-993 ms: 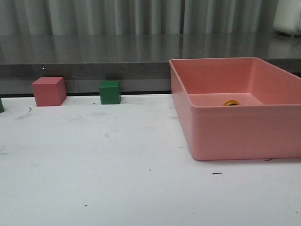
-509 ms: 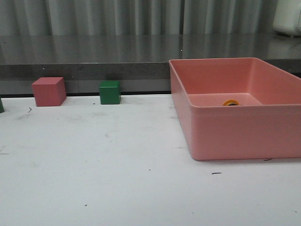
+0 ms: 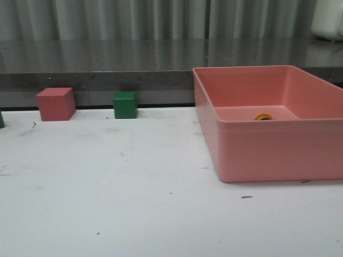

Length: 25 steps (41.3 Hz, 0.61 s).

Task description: Place and stand button with both arms

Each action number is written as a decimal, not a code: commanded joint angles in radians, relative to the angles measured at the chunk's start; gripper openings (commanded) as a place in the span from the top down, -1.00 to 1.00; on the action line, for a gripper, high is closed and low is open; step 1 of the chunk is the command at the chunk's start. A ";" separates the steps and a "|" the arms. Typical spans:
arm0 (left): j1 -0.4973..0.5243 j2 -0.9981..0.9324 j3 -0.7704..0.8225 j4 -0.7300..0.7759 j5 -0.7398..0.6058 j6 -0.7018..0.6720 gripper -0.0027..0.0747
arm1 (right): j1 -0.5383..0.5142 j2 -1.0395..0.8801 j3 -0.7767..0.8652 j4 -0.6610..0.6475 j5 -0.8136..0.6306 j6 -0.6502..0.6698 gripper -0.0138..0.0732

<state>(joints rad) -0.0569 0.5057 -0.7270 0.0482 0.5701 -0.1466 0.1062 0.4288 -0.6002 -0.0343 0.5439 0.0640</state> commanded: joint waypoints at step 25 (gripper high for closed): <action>-0.001 0.012 -0.033 0.098 -0.075 0.002 -0.60 | -0.006 0.013 -0.027 -0.059 -0.091 -0.011 -0.38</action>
<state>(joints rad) -0.0569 0.5057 -0.7270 0.1366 0.5701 -0.1466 0.1062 0.4288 -0.6002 -0.0766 0.5381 0.0640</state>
